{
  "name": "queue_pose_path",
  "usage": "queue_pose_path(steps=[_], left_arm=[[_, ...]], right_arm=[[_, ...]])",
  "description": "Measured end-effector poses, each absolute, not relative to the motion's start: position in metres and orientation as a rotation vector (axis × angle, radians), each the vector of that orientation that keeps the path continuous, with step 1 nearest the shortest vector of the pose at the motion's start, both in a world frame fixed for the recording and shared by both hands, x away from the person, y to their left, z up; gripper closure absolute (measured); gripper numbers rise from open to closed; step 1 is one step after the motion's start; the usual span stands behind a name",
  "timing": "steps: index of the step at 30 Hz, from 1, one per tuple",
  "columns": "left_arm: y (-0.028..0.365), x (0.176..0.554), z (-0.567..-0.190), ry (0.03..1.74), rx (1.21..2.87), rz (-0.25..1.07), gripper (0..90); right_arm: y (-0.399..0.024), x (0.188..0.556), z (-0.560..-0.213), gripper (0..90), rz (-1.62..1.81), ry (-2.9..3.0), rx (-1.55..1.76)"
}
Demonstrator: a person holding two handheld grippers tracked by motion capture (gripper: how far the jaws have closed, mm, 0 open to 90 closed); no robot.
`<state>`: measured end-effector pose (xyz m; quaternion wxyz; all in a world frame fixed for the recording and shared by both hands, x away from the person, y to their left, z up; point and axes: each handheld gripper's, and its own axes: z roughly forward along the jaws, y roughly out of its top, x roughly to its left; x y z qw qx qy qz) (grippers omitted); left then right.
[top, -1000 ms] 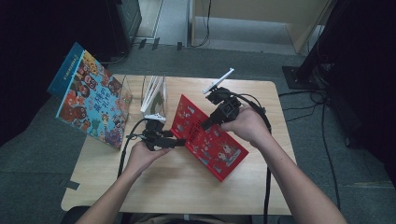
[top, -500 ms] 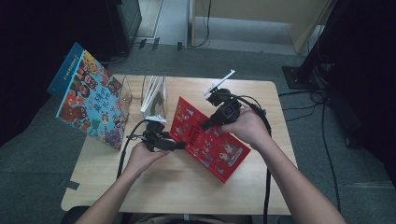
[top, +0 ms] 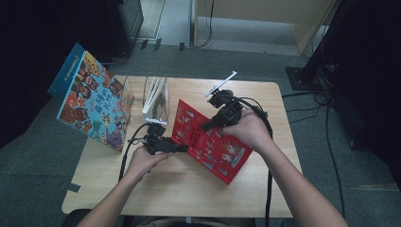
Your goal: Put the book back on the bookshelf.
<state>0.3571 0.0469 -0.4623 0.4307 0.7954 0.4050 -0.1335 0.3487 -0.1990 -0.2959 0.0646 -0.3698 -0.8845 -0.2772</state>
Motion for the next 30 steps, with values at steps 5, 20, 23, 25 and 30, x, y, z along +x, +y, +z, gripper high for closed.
queue_pose_path(steps=[5,20,23,25,30], left_arm=[[0.047,0.359,-0.457,0.971,2.018,-0.291,17.4],[0.046,0.363,-0.428,0.901,1.992,-0.164,12.5],[0.044,0.365,-0.425,0.898,1.999,-0.175,11.9],[0.044,0.368,-0.425,0.893,1.999,-0.195,10.9],[0.044,0.368,-0.424,0.871,1.994,-0.163,10.8]], right_arm=[[-0.203,0.346,-0.297,87.6,-0.877,-2.658,-1.088],[-0.234,0.335,-0.308,84.6,-1.132,-2.591,-0.927],[-0.239,0.333,-0.31,84.2,-1.17,-2.589,-0.908],[-0.239,0.331,-0.311,83.6,-1.185,-2.587,-0.896],[-0.242,0.328,-0.313,82.9,-1.215,-2.591,-0.889]])
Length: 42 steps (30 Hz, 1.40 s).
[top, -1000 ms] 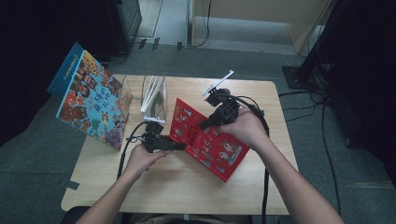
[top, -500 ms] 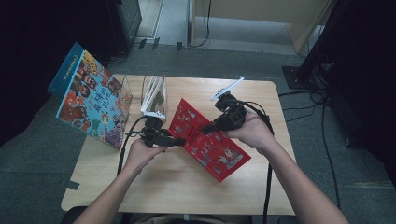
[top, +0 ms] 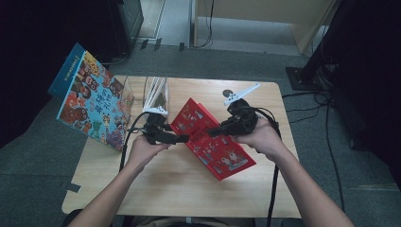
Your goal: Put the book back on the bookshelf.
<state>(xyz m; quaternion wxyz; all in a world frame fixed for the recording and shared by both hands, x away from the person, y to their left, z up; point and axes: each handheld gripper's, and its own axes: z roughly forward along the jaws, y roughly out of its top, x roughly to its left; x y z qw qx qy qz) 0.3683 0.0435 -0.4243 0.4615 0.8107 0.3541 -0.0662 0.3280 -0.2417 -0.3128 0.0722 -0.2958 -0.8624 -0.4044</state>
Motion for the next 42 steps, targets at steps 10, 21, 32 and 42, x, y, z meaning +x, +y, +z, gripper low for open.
queue_pose_path(steps=[10,21,32,42], left_arm=[[0.048,0.375,-0.425,0.861,1.942,-0.302,6.2],[0.058,0.362,-0.403,0.742,1.905,-0.122,13.8],[0.069,0.364,-0.381,0.696,1.927,-0.113,37.1],[0.069,0.365,-0.369,0.619,1.983,-0.148,62.2]], right_arm=[[-0.242,0.325,-0.317,82.4,-1.29,-2.562,-0.868],[-0.238,0.322,-0.339,88.5,-1.132,-2.694,-0.807],[-0.246,0.337,-0.349,86.9,-1.164,-2.646,-0.76],[-0.253,0.349,-0.363,70.5,-1.14,-2.696,-0.831]])
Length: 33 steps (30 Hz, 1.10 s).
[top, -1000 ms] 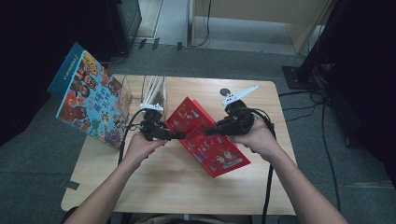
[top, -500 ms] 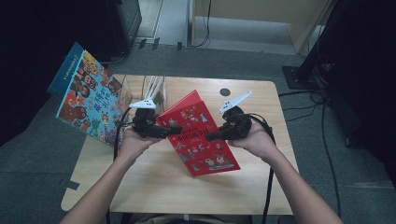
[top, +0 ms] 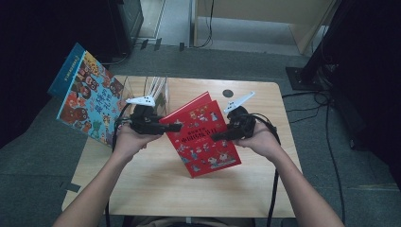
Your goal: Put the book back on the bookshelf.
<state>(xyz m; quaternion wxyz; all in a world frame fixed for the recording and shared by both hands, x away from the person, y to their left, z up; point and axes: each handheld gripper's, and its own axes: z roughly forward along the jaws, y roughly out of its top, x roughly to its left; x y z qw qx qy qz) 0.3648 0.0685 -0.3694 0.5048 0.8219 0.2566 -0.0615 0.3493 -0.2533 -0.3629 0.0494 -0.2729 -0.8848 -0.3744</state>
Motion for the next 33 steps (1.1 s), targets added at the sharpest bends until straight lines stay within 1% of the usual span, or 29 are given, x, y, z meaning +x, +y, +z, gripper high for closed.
queue_pose_path(steps=[3,8,12,15,16,20,23,30,33], left_arm=[[0.065,0.364,-0.365,0.597,2.007,-0.137,65.7],[0.059,0.362,-0.355,0.587,2.051,-0.202,74.8],[0.055,0.361,-0.349,0.58,2.081,-0.184,75.9],[0.058,0.362,-0.347,0.595,2.076,-0.182,79.4],[0.06,0.362,-0.346,0.607,2.08,-0.156,80.3],[0.063,0.361,-0.343,0.608,2.093,-0.151,80.6],[0.063,0.361,-0.339,0.605,2.092,-0.138,80.6],[0.064,0.363,-0.324,0.611,2.107,-0.09,80.7],[0.066,0.364,-0.317,0.619,2.115,-0.072,80.7]], right_arm=[[-0.255,0.352,-0.365,65.6,-1.143,-2.696,-0.86],[-0.26,0.359,-0.37,57.0,-1.155,-2.667,-0.902],[-0.267,0.362,-0.375,55.7,-1.175,-2.639,-0.9],[-0.274,0.361,-0.376,55.7,-1.182,-2.663,-0.962],[-0.278,0.361,-0.378,55.4,-1.188,-2.66,-0.987],[-0.286,0.359,-0.385,54.0,-1.203,-2.658,-1.033],[-0.283,0.356,-0.392,52.0,-1.18,-2.69,-1.056],[-0.276,0.348,-0.407,52.6,-1.173,-2.709,-1.046],[-0.276,0.347,-0.414,51.2,-1.182,-2.721,-1.064]])
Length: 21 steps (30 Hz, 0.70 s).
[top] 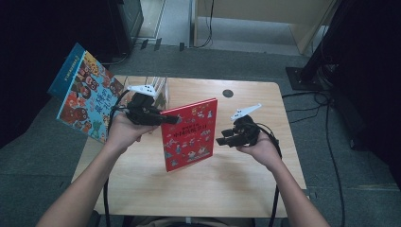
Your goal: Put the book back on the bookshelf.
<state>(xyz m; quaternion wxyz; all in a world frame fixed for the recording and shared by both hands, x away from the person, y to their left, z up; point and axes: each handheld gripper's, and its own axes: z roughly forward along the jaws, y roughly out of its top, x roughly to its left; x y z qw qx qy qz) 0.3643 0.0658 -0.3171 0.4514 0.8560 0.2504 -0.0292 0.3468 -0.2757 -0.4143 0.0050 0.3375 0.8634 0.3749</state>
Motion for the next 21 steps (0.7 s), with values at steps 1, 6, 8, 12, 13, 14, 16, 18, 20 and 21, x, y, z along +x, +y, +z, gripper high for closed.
queue_pose_path(steps=[1,6,8,12,13,14,16,18,20,21], left_arm=[[0.066,0.364,-0.315,0.621,2.12,-0.07,80.7],[0.069,0.366,-0.309,0.63,2.123,-0.059,80.7],[0.07,0.366,-0.307,0.634,2.126,-0.057,80.7],[0.072,0.367,-0.303,0.646,2.126,-0.047,80.6],[0.073,0.367,-0.301,0.643,2.135,-0.044,80.6],[0.074,0.367,-0.3,0.648,2.131,-0.043,80.6],[0.075,0.367,-0.297,0.647,2.135,-0.04,80.6],[0.077,0.368,-0.295,0.654,2.131,-0.044,80.6],[0.079,0.369,-0.294,0.666,2.129,-0.051,80.6],[0.08,0.369,-0.293,0.671,2.129,-0.048,80.7]], right_arm=[[-0.276,0.346,-0.417,51.0,1.175,2.699,1.06],[-0.277,0.343,-0.428,50.2,1.177,2.672,1.075],[-0.277,0.342,-0.433,49.4,1.171,2.662,1.074],[-0.279,0.338,-0.444,48.7,1.179,2.64,1.082],[-0.279,0.337,-0.445,48.6,1.172,2.637,1.091],[-0.28,0.336,-0.448,48.4,1.169,2.632,1.089],[-0.28,0.334,-0.453,47.9,1.156,2.622,1.094],[-0.281,0.333,-0.458,47.9,1.143,2.612,1.094],[-0.282,0.332,-0.463,47.8,1.155,2.593,1.104],[-0.282,0.331,-0.466,47.9,1.161,2.588,1.115]])
